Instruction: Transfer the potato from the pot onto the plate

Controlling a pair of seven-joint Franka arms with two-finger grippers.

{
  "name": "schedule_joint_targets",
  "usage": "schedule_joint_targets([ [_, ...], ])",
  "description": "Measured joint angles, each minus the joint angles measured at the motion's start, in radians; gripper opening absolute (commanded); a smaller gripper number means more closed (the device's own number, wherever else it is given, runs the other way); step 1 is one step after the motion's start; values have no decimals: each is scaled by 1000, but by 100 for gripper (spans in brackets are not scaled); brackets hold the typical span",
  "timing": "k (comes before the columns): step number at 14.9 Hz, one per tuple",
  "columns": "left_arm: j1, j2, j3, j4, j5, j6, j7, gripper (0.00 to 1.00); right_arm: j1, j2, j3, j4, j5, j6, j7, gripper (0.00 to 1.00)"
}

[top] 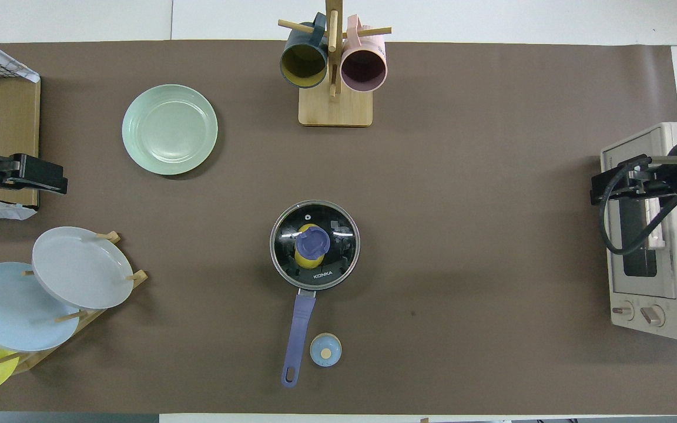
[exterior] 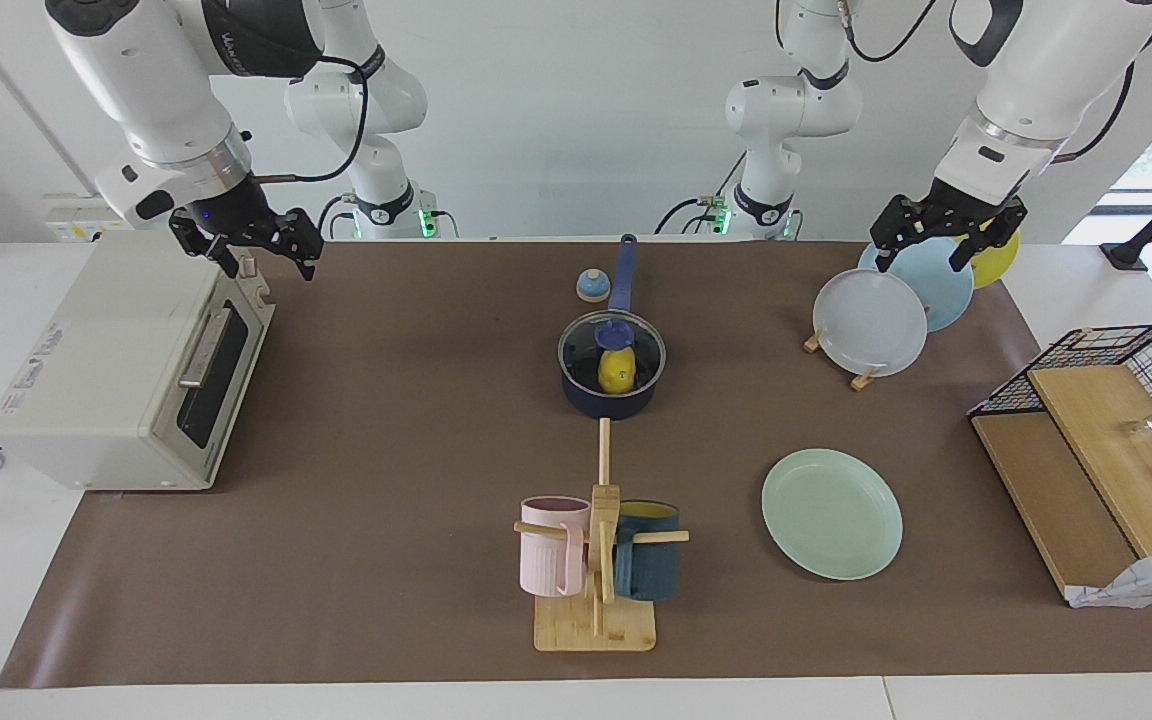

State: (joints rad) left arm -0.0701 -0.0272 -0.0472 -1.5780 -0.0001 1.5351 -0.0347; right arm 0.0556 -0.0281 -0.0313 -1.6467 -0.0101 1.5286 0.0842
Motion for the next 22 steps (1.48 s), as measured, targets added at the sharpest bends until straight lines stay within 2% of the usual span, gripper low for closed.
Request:
schedule_joint_targets([
  [11,0,0,0,0,0,0,0,100,11,0,8,-5,6,-5,-2,100],
  [14,0,0,0,0,0,0,0,100,61,0,11,-8,38,-10,-8,100],
  [17,0,0,0,0,0,0,0,100,164,0,19,-12,76,62,42,100],
  [20,0,0,0,0,0,0,0,100,330,23,27,-17,80,147,259,100],
  [22,0,0,0,0,0,0,0,100,418,67,31,4,85,184,365,100],
])
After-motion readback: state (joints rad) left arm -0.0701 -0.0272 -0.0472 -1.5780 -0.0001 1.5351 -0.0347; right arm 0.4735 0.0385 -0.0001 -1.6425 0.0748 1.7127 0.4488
